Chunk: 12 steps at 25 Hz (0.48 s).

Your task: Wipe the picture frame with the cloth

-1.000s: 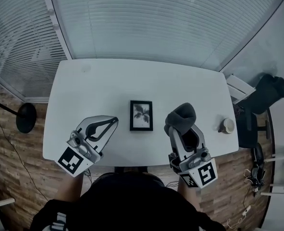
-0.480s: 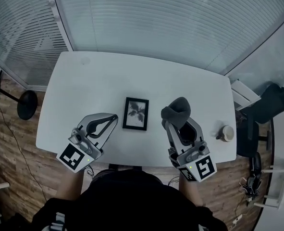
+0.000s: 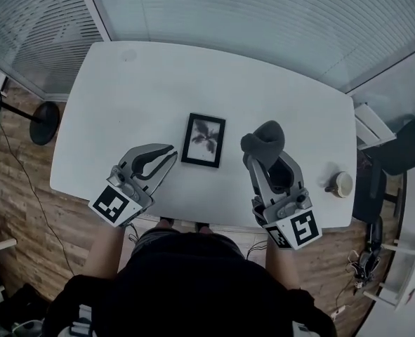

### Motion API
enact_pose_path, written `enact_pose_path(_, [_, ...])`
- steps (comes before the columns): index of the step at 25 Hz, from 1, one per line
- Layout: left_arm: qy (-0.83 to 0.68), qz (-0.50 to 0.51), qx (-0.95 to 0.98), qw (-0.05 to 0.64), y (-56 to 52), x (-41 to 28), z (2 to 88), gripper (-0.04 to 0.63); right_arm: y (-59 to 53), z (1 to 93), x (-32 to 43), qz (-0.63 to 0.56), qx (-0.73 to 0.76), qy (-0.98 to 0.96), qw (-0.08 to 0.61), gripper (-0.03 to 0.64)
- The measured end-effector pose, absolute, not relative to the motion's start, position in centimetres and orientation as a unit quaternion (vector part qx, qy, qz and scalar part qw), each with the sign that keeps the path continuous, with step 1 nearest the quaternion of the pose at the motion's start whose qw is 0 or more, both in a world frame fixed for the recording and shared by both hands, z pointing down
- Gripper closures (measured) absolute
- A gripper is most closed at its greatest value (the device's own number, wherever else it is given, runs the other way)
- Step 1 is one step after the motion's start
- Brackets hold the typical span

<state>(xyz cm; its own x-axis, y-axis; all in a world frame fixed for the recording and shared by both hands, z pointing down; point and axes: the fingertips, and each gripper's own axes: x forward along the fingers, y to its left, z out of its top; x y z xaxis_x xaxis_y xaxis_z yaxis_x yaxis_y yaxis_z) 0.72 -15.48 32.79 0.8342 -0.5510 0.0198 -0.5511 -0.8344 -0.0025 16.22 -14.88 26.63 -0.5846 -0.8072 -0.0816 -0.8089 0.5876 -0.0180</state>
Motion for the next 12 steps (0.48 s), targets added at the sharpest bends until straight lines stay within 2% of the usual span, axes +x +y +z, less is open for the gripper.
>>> enact_pose_path(2, [-0.286,0.028,0.958,0.018,-15.4,0.9,34.6,0.505,-14.9,27.3,16.2,0.002,-0.453,0.891,0.038,0.495])
enact_pose_path(4, [-0.287,0.046,0.956,0.035,-15.5,1.0,36.2,0.418,-15.0,27.9,16.1,-0.004,-0.451,0.892,0.035,0.495])
enact_pose_path(12, [-0.283,0.139,0.946,0.073,-16.3,2.4,42.0,0.286,-15.9,29.4,15.9,-0.022,-0.449,0.893,0.024,0.495])
